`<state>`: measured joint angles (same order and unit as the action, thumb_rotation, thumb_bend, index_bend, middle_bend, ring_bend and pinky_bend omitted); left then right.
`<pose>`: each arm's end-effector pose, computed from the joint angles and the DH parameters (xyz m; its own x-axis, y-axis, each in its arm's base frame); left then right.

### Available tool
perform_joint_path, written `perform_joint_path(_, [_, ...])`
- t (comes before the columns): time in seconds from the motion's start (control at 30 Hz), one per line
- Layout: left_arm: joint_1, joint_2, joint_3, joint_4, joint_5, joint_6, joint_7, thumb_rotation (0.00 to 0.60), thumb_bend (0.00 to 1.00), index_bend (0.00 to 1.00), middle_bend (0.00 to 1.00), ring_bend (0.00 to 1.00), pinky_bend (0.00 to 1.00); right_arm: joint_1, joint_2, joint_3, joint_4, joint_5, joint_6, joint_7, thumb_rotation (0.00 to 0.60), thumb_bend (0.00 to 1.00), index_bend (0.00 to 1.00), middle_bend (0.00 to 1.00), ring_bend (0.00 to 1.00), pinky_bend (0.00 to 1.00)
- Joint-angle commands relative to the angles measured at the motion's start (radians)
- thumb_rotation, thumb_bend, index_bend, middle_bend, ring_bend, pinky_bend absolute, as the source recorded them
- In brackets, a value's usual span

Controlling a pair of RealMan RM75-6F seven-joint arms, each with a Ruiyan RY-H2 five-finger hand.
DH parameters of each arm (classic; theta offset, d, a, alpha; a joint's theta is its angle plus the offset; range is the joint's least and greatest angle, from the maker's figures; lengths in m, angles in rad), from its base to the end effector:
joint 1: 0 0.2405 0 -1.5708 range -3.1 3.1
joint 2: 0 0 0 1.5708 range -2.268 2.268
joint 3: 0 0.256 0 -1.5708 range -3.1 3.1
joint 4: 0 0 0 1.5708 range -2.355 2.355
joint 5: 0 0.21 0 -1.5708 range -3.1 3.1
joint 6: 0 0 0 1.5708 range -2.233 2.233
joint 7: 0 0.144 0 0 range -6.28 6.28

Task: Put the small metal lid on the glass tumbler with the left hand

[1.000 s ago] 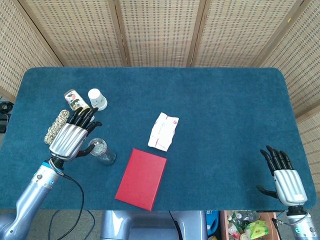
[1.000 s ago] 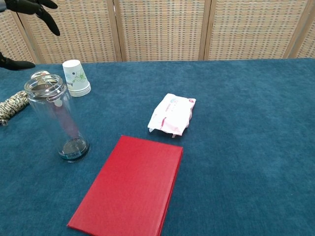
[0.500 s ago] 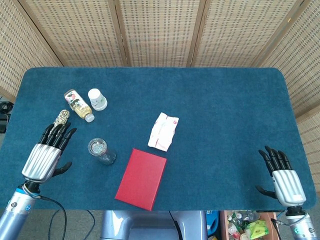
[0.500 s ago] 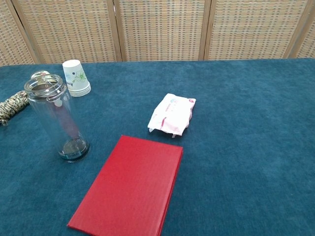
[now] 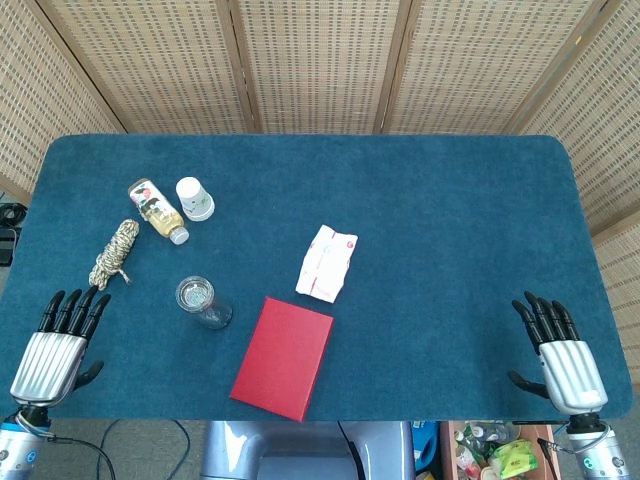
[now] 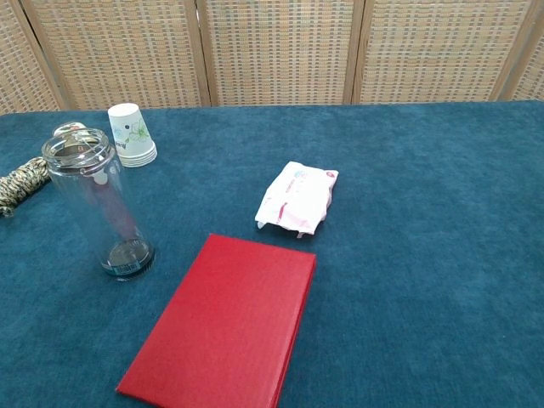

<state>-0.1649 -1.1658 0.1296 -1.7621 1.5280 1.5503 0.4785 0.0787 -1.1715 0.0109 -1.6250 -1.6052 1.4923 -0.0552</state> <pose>-0.2702 0.1620 0.1191 0.6498 0.0555 0.7580 0.7572 -0.1344 -0.6393 -0.2930 -0.1694 0.1316 0.3954 -0.0345 0.9179 -0.9143 -0.1109 0.3897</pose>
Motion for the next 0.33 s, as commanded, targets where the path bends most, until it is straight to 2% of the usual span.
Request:
perform_joint_path(0.03, [0.017,-0.015,0.003,0.030,0.000,-0.002,-0.025,0.600,0.21,0.00,0.00,0.00,0.00,0.000,-0.002,0.000,0.001,-0.001,0.001,-0.001,0.600,0.00,0.00,0.00,0.00,0.00])
perform_joint_path(0.33, [0.054,-0.009,-0.019,0.072,0.016,0.031,-0.065,0.600,0.21,0.00,0.00,0.00,0.00,0.001,-0.003,0.001,0.003,0.006,-0.005,0.000,0.600,0.00,0.00,0.00,0.00,0.00])
